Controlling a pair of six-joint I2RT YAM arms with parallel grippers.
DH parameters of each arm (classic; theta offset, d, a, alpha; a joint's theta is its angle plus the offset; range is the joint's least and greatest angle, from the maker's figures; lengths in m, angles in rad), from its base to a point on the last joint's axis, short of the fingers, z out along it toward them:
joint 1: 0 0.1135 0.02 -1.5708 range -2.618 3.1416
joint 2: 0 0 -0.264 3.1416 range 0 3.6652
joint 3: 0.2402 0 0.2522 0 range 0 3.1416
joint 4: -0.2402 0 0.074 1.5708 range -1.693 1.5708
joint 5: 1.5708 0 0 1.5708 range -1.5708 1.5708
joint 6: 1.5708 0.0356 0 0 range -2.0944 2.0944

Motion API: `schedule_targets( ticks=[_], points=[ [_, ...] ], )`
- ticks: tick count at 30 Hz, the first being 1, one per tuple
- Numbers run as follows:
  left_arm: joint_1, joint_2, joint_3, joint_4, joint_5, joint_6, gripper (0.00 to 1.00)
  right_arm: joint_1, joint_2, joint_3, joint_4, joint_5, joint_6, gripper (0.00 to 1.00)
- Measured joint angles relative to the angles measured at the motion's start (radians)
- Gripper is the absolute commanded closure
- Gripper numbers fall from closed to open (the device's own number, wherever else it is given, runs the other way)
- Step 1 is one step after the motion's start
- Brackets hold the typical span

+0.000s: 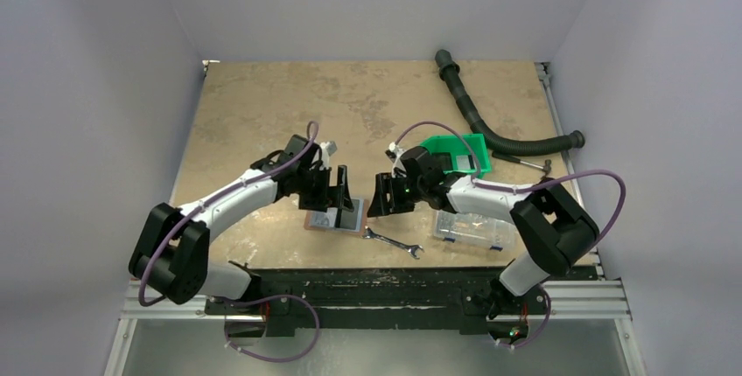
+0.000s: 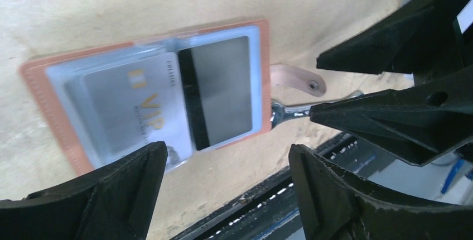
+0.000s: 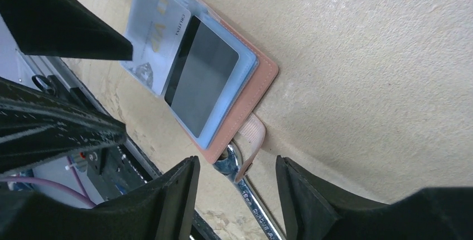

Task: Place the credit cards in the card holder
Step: Close the card holder at the center of the board.

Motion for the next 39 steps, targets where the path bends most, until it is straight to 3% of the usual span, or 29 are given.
schedule_targets(
  ticks=[2, 10, 14, 18, 22, 25, 29, 35, 39],
  points=[
    [0.008, -0.014, 0.000, -0.020, -0.039, 0.001, 0.13, 0.001, 0.019, -0.001, 0.017, -0.010, 0.006, 0.52],
    [0.137, -0.074, -0.011, -0.034, -0.124, -0.010, 0.16, 0.003, 0.053, -0.005, 0.034, -0.013, 0.013, 0.74],
    [0.170, -0.074, -0.058, -0.019, -0.140, -0.030, 0.10, 0.005, 0.054, -0.005, 0.039, -0.013, 0.013, 0.84],
    [0.200, -0.069, -0.119, 0.023, -0.139, -0.079, 0.11, 0.005, 0.054, -0.005, 0.049, -0.013, 0.014, 0.84],
    [0.215, -0.064, -0.186, 0.098, -0.090, -0.126, 0.10, 0.005, 0.054, -0.005, 0.057, -0.013, 0.014, 0.69],
    [0.215, -0.067, -0.209, 0.166, -0.051, -0.143, 0.09, 0.005, 0.055, -0.005, 0.060, -0.013, 0.008, 0.69],
    [0.215, -0.066, -0.221, 0.204, -0.024, -0.150, 0.12, 0.005, 0.078, -0.001, 0.076, -0.019, 0.006, 0.75],
    [0.218, -0.073, -0.230, 0.212, -0.005, -0.155, 0.27, 0.003, 0.141, 0.016, 0.124, -0.052, 0.015, 0.92],
    [0.224, -0.127, -0.230, 0.204, 0.011, -0.174, 0.32, 0.000, 0.154, 0.016, 0.138, -0.064, 0.023, 0.95]
  ],
)
